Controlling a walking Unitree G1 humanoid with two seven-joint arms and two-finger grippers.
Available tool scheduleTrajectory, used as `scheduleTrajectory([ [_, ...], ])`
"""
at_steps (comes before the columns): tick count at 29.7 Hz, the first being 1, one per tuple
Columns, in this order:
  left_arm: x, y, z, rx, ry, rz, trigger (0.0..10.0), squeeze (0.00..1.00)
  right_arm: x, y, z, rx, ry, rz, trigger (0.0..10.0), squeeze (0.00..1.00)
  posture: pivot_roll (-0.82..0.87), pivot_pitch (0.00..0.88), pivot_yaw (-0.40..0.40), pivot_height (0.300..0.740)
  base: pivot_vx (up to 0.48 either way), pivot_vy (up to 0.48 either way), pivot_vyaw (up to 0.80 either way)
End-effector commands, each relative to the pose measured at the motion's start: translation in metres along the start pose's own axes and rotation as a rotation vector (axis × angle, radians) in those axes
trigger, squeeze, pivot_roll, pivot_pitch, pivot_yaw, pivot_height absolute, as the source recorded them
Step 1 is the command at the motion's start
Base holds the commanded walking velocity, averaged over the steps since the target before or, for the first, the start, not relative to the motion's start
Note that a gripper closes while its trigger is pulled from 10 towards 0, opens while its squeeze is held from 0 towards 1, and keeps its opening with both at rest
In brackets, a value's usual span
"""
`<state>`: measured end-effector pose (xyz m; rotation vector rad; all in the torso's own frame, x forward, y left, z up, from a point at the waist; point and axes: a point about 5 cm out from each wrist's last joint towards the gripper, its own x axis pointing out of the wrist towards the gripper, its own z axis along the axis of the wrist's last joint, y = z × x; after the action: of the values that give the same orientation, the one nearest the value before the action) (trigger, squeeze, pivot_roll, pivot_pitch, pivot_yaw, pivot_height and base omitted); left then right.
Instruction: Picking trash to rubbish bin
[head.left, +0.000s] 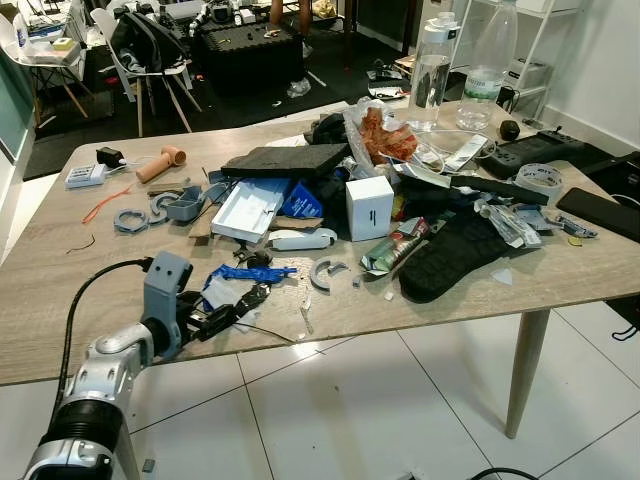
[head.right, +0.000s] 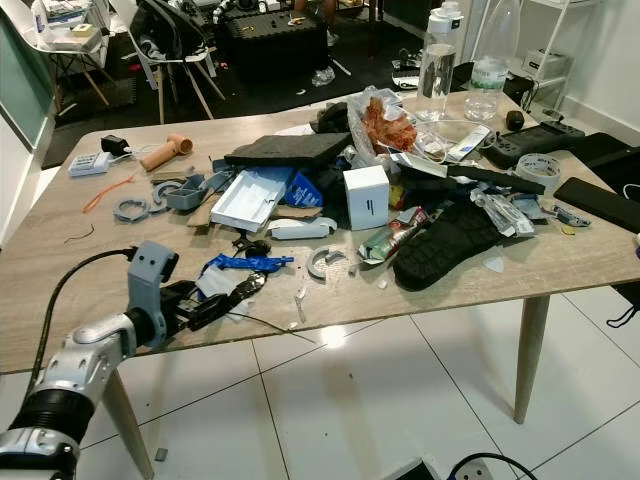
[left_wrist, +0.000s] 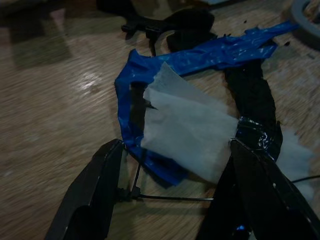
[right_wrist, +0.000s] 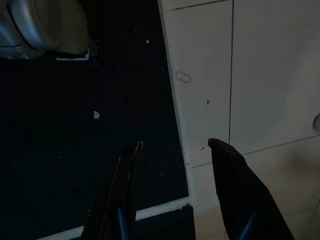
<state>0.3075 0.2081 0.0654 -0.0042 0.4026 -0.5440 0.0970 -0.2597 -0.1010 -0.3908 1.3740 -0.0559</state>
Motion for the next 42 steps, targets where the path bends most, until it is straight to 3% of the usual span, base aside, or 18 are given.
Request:
scheduleTrajectory([
  [1, 0.003, -0.009, -0.020, -0.021, 0.085, -0.006, 10.0, 0.00, 0.000, 0.005, -0.001, -0.011, 0.004, 0.013, 10.0, 0.00, -0.10, 0.048, 0.097, 0.740, 0.000, 0.000, 0.00],
  [8, 0.018, -0.028, -0.026, 0.002, 0.095, 0.018, 10.0, 0.00, 0.000, 0.006, 0.000, -0.013, 0.001, 0.014, 10.0, 0.00, -0.10, 0.046, 0.099, 0.740, 0.000, 0.000, 0.00],
  [14, 0.023, -0.036, -0.031, 0.007, 0.106, 0.020, 10.0, 0.00, 0.000, 0.006, 0.001, -0.013, -0.002, 0.012, 10.0, 0.00, -0.10, 0.044, 0.100, 0.740, 0.000, 0.000, 0.00],
  [15, 0.024, -0.037, -0.032, 0.021, 0.115, 0.024, 3.6, 0.00, 0.000, 0.006, 0.001, -0.016, -0.002, 0.011, 10.0, 0.00, -0.10, 0.044, 0.100, 0.740, 0.000, 0.000, 0.00],
  [17, 0.024, -0.038, -0.033, 0.025, 0.118, 0.027, 0.0, 0.00, 0.000, 0.006, 0.001, -0.018, -0.003, 0.010, 10.0, 0.00, -0.10, 0.043, 0.101, 0.740, 0.000, 0.000, 0.00],
  [32, 0.027, -0.042, -0.032, 0.030, 0.105, 0.005, 0.0, 0.00, 0.000, 0.005, 0.003, -0.033, -0.011, 0.002, 10.0, 0.00, -0.10, 0.033, 0.101, 0.740, 0.000, 0.000, 0.00],
  [38, 0.029, -0.044, -0.019, -0.052, 0.022, -0.021, 0.0, 0.00, 0.000, 0.005, 0.004, -0.039, -0.012, 0.000, 10.0, 0.00, -0.10, 0.033, 0.101, 0.740, 0.000, 0.000, 0.00],
  [40, 0.030, -0.042, -0.008, -0.136, -0.053, -0.028, 0.0, 0.00, 0.000, 0.005, 0.005, -0.041, -0.013, 0.000, 10.0, 0.00, -0.10, 0.032, 0.103, 0.740, 0.000, 0.000, 0.00],
  [42, 0.030, -0.042, -0.005, -0.156, -0.070, -0.027, 0.0, 0.00, 0.000, 0.006, 0.005, -0.041, -0.013, 0.001, 10.0, 0.00, -0.10, 0.032, 0.103, 0.740, 0.000, 0.000, 0.00],
])
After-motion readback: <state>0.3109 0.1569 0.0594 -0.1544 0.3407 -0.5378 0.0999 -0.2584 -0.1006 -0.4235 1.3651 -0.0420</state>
